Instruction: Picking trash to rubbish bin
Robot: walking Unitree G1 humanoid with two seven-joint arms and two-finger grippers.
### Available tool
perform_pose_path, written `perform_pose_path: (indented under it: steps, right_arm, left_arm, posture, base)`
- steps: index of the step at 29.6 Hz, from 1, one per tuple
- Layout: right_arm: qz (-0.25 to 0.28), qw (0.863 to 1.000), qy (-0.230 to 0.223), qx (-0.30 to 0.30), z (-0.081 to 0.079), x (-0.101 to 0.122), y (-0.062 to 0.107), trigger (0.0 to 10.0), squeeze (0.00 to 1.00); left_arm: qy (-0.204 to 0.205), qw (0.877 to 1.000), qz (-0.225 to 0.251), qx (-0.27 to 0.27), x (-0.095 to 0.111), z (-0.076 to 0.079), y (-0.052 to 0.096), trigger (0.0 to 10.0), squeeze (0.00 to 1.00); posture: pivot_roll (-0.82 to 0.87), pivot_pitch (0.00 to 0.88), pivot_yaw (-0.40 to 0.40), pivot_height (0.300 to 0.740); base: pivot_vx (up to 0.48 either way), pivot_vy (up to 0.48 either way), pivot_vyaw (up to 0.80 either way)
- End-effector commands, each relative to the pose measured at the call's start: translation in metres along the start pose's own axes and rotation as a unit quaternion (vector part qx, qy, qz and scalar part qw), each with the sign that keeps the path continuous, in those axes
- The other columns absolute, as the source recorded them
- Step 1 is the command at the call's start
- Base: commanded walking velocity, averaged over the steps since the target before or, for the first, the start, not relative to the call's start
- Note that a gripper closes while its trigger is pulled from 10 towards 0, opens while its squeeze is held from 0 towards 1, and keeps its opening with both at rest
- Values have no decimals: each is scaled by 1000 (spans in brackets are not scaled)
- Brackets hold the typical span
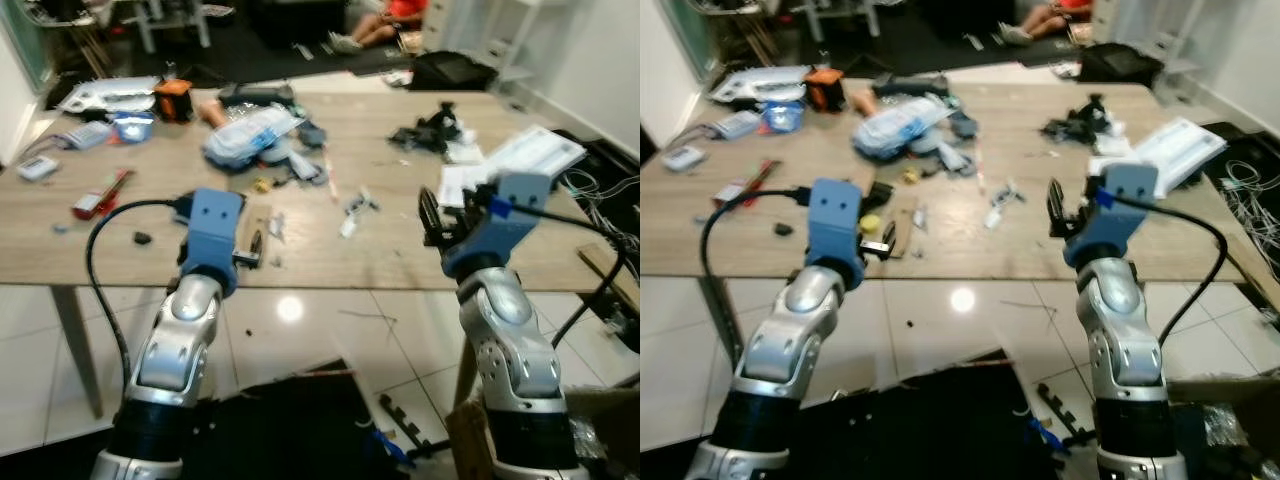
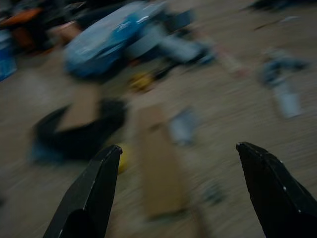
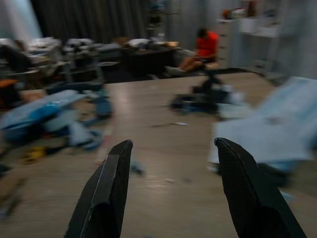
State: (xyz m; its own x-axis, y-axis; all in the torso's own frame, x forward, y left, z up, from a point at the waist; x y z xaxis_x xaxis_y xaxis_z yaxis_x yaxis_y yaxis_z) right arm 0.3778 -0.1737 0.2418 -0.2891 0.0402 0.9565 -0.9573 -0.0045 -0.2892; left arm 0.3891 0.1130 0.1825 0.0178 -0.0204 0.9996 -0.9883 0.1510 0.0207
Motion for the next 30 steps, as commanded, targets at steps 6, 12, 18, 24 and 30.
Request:
perform_pose_path:
  steps: [6,12,18,24,30]
  right_arm:
    - [-17,1000,2,-13,5,-10,-4,10000,0]
    - [-24,1000,6,-12,4,-14,-5,10000,0]
    - [-30,999,2,-10,2,-18,-7,10000,0]
    - [-32,999,10,2,-3,-19,-7,10000,0]
    - [-30,999,9,14,-9,-17,-7,10000,0]
  left_arm:
    - [-9,1000,5,6,7,0,-4,10000,0]
    - [-4,1000,9,19,8,-7,-5,10000,0]
    - [0,1000,11,13,11,-5,-4,10000,0]
    - [8,1000,12,9,13,-3,-3,10000,0]
    - [30,999,23,-5,16,3,-2,10000,0]
  posture:
    - [14,85,22,740]
    - [9,95,21,740]
    - [12,97,20,740]
    - [16,99,20,740]
    - [14,102,23,740]
  base:
    - [0,0,-800]
    - [0,0,-800]
    - [0,0,-709]
    - [0,0,-81]
    - [0,0,0]
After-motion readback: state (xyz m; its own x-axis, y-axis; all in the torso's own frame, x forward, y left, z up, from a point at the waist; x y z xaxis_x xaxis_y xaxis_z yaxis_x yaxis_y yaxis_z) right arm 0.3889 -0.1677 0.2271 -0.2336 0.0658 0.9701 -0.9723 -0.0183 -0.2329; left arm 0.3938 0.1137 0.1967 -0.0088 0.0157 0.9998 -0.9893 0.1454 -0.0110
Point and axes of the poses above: a point about 5 cm out from each wrist's last joint towards the gripper, its own y axis pointing back from the gripper into the wrist, its own x axis along the axis of the wrist's last joint, z = x × y, the point moved 6 cm from there along -y, pointing out of the wrist towards the gripper, and after that the axes turned 7 degrees about y, right-handed, at the moved point
